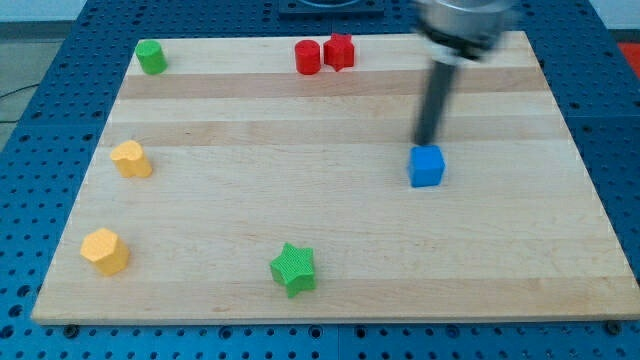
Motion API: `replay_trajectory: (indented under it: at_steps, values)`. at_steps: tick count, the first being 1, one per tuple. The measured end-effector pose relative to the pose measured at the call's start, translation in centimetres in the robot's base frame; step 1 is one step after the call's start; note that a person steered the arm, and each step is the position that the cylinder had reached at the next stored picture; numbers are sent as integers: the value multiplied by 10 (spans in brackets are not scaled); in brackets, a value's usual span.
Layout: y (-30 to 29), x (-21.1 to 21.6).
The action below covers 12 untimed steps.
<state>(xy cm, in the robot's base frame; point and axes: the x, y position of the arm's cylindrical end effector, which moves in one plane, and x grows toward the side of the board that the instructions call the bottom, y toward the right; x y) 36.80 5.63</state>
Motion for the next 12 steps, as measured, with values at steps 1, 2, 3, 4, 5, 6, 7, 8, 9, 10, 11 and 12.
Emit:
replay_trajectory:
  at_steps: [1, 2, 3, 4, 5, 6, 7, 8, 9, 10, 11, 12]
  values:
    - [-120, -30]
    - [-248, -34]
    - [-358, -95]
    - [-361, -114]
    - [-324, -169]
    - [-285, -126]
    - [-225, -114]
    - [-193, -124]
    - [-190, -41]
    - [-189, 35]
    - [-170, 98]
    - [-138, 142]
